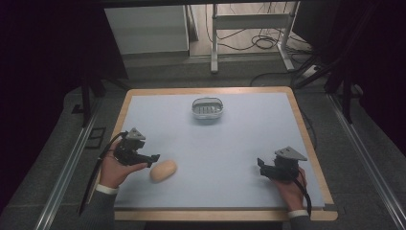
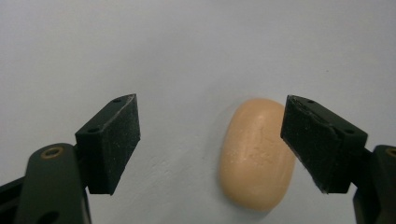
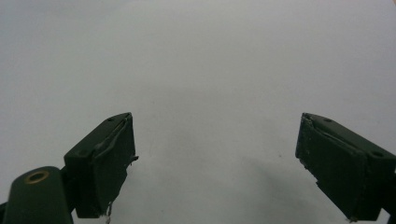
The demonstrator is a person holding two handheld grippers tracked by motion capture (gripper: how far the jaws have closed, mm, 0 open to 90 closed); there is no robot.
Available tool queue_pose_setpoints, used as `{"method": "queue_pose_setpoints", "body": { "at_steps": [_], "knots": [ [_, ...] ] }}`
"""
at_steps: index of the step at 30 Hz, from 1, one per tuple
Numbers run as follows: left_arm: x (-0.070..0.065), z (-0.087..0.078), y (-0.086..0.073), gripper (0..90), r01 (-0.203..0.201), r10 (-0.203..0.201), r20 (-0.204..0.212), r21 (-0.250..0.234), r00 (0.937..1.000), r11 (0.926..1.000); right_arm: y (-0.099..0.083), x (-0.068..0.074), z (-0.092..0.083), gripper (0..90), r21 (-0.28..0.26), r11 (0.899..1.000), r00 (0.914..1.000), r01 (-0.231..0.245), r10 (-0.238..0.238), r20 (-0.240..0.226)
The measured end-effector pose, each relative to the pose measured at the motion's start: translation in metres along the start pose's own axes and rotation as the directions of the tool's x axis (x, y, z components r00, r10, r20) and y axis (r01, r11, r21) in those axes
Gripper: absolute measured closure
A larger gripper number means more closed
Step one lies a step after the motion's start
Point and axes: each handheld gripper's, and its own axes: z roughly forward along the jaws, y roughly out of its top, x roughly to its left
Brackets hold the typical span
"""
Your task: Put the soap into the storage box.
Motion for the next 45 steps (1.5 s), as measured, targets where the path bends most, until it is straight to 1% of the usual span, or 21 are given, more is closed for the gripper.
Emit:
{"method": "queue_pose_setpoints", "body": {
  "at_steps": [6,9,10,13,17,18,21,23,24,28,31,34,37,40,42,43,45],
  "knots": [
    [-0.006,0.008,0.001,20.0,-0.03,0.029,0.015,0.029,0.9995,0.9991,0.0,0.0,0.001,12.3,0.007,1.0,1.0,0.003,-0.003,0.008],
    [-0.008,0.01,0.001,19.9,-0.034,0.034,0.017,0.034,0.9993,0.9988,0.0,0.0,0.001,12.3,0.007,1.0,0.9999,0.002,-0.002,0.011],
    [-0.01,0.012,0.0,19.9,-0.043,0.042,0.021,0.042,0.9989,0.9982,0.0,0.0,0.001,12.3,0.006,1.0,0.9999,0.001,-0.001,0.011],
    [-0.012,0.015,-0.001,19.8,-0.051,0.05,0.024,0.049,0.9985,0.9975,0.0,0.0,0.001,12.4,0.007,1.0,0.9999,0.0,-0.001,0.014],
    [-0.014,0.02,-0.003,19.9,-0.055,0.053,0.032,0.065,0.9981,0.9964,0.0,0.001,0.001,12.4,0.01,1.0,0.9998,0.002,-0.002,0.019],
    [-0.015,0.022,-0.004,19.9,-0.063,0.06,0.037,0.074,0.9975,0.9953,0.0,0.001,0.001,12.4,0.011,1.0,0.9998,0.002,-0.003,0.02],
    [-0.018,0.025,-0.005,19.8,-0.067,0.063,0.042,0.085,0.9971,0.9942,0.0,0.001,0.001,12.4,0.011,1.0,0.9998,0.002,-0.003,0.02],
    [-0.02,0.027,-0.006,19.7,-0.077,0.073,0.053,0.093,0.996,0.9927,0.0,0.001,0.001,12.5,0.012,1.0,0.9998,0.003,-0.003,0.021],
    [-0.022,0.029,-0.006,19.6,-0.089,0.084,0.055,0.1,0.9949,0.991,0.0,0.001,0.001,12.5,0.013,1.0,0.9998,0.004,-0.005,0.022],
    [-0.026,0.034,-0.007,19.6,-0.1,0.093,0.062,0.116,0.9937,0.9882,0.0,0.001,0.001,12.5,0.014,1.0,0.9997,0.008,-0.008,0.025],
    [-0.028,0.036,-0.008,19.5,-0.102,0.095,0.065,0.121,0.9934,0.9874,0.0,0.001,0.002,12.5,0.014,1.0,0.9997,0.008,-0.009,0.025],
    [-0.03,0.041,-0.01,19.5,-0.108,0.098,0.074,0.144,0.9924,0.9836,0.0,0.002,0.002,12.6,0.015,1.0,0.9996,0.009,-0.01,0.028],
    [-0.032,0.044,-0.011,19.4,-0.112,0.101,0.078,0.152,0.9918,0.982,0.0,0.002,0.002,12.6,0.016,1.0,0.9996,0.01,-0.01,0.028],
    [-0.034,0.049,-0.013,19.4,-0.12,0.106,0.089,0.17,0.9903,0.9781,0.001,0.002,0.002,12.6,0.017,1.0,0.9995,0.012,-0.012,0.028],
    [-0.035,0.05,-0.014,19.2,-0.122,0.108,0.088,0.173,0.9903,0.9773,0.001,0.002,0.002,12.6,0.017,1.0,0.9995,0.013,-0.014,0.029],
    [-0.035,0.052,-0.014,19.2,-0.127,0.111,0.093,0.181,0.9894,0.9753,0.001,0.002,0.002,12.6,0.018,1.0,0.9995,0.014,-0.014,0.03],
    [-0.036,0.053,-0.014,19.3,-0.125,0.11,0.094,0.18,0.9895,0.9756,0.001,0.003,0.002,12.6,0.017,1.0,0.9994,0.014,-0.014,0.031]
  ]
}}
